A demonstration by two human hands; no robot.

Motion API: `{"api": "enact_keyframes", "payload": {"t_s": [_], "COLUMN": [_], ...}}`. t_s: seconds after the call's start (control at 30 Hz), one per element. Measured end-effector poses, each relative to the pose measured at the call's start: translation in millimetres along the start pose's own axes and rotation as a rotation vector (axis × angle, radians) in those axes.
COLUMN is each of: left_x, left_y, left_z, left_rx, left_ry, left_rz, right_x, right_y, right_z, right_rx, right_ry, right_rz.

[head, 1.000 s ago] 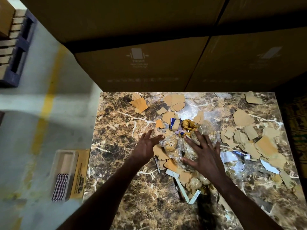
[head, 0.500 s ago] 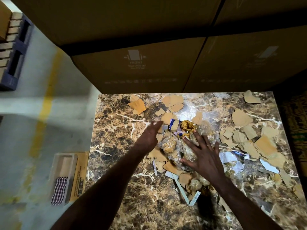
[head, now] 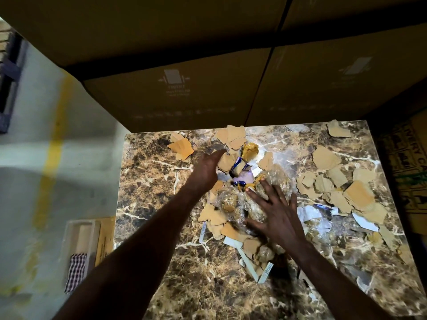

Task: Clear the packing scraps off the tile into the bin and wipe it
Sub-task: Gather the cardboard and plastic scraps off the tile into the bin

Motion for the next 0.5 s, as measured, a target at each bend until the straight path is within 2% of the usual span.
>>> {"api": "enact_keyframes", "payload": {"t_s": [0.1, 0.17, 0.5], "left_x": [-15.7, -16.6, -6.8], "left_y": [-11.0, -10.1, 19.6], "left_z": [7.9, 15.7, 13.6], "left_rx": [-0.115, -0.150, 0.001], "left_ry": [-0.107, -0.145, 0.104], "left_rz": [-0.101, -0.112, -0.148], "right_x": [1.7, 1.7, 1.7], "right_y": [0.4, 0.2, -0.5], "right_z": [-0.1, 0.2, 0.2], "right_rx": [-0.008, -0.010, -0.012], "right_ry": [-0.023, -0.015, 0.018], "right_rz": [-0.010, -0.016, -0.016]}}
Point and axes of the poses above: each hand's wrist, its own y-axis away from the middle knuckle, its own x-axis out of the back of the hand, z = x × y, the point moved 5 cm from there along -y, towards the middle knuckle, and after that the axes turned 14 degrees about z, right-handed, at the moved point
